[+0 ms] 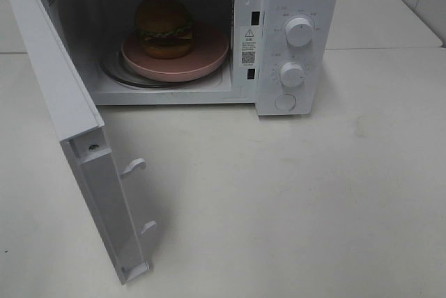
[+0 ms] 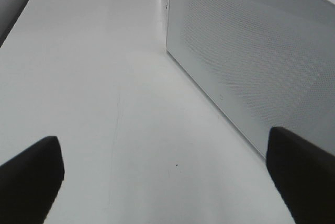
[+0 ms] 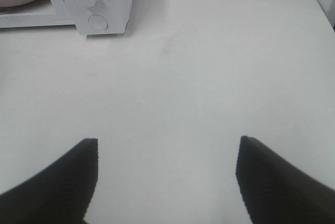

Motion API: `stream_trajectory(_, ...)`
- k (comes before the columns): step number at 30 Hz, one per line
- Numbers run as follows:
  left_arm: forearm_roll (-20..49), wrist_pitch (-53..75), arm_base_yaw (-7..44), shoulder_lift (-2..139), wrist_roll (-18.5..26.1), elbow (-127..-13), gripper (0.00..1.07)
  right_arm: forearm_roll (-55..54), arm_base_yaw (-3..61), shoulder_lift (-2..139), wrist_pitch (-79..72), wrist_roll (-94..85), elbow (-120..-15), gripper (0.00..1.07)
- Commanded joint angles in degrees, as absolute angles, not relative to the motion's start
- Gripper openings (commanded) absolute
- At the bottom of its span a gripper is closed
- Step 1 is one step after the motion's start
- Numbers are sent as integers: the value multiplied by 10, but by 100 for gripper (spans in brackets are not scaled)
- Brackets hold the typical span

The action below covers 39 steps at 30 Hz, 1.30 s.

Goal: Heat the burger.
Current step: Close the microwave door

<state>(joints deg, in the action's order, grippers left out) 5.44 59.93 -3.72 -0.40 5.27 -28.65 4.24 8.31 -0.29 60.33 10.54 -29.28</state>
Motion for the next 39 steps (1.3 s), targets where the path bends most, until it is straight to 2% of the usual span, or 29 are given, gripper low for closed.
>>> stream_trajectory(1, 58, 595, -34, -15, 53, -285, 98, 43, 81, -18, 596, 104, -292, 73)
stream_trajectory(39, 58, 595, -34, -15, 53, -285, 98, 42, 81, -18, 596, 105, -292, 73)
